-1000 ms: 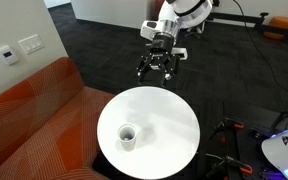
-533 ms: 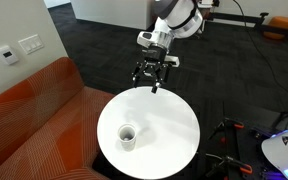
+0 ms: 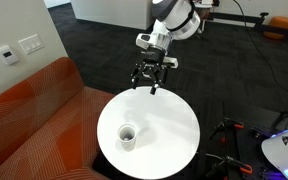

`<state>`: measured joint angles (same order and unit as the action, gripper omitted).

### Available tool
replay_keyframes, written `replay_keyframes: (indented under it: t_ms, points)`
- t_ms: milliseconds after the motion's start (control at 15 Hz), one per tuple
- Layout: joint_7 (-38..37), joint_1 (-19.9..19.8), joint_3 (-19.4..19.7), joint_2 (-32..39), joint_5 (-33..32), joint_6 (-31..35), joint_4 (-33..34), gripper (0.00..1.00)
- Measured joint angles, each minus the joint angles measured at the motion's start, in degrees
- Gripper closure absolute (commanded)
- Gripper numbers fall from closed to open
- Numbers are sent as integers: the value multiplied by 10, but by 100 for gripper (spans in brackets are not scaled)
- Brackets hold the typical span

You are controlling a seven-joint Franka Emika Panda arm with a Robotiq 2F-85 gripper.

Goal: Take the blue marker out of the white cup

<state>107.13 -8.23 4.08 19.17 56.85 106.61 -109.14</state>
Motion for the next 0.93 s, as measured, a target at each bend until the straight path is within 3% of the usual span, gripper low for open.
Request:
replay_keyframes:
  t_ms: [667,933]
  points:
    - [226,6,-41,67,-39,-1,38,0]
    - [255,12,-49,97,-44,9,63,0]
